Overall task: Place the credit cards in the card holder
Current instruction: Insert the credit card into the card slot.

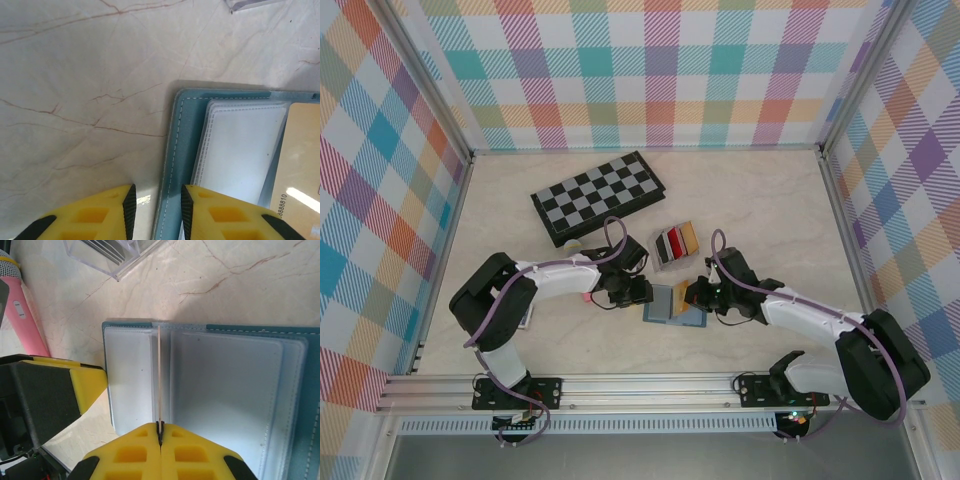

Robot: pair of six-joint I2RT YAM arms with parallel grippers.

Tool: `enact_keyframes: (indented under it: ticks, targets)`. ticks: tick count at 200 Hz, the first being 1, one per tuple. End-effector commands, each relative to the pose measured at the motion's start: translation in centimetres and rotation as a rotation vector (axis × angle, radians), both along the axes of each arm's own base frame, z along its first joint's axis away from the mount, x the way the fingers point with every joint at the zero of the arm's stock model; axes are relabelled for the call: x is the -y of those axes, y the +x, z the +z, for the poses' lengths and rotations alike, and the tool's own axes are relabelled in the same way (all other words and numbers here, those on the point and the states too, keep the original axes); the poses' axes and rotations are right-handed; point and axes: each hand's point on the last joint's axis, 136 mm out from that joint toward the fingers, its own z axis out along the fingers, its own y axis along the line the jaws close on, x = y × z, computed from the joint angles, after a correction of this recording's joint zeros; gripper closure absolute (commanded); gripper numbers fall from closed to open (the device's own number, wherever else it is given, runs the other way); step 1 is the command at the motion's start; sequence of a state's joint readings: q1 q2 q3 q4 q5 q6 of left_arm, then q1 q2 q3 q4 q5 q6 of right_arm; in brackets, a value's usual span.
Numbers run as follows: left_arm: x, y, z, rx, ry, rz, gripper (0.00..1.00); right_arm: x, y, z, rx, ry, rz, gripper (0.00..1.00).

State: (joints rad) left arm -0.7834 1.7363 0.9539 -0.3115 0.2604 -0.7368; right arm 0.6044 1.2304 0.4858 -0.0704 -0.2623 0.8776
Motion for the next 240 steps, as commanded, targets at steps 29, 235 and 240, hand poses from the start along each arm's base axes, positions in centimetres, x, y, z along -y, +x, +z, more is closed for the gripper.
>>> enact_keyframes:
  ticks: [29, 235, 240]
  targets:
    - [0.5, -1.4, -1.4, -0.059, -0.012, -0.028, 0.71, -1.3, -0.2, -0.8, -0.039, 0.054, 0.016, 0.94]
    - [1.6, -1.4, -1.7, -0.068, -0.049, -0.025, 0.76, -1.4, -0.7, -2.1, 0.077, 0.009, 0.177, 0.94]
    - [1.6, -1.4, -1.7, -0.068, -0.049, -0.024, 0.76, -1.4, -0.8, -2.2, 0.074, 0.007, 0.179, 0.94]
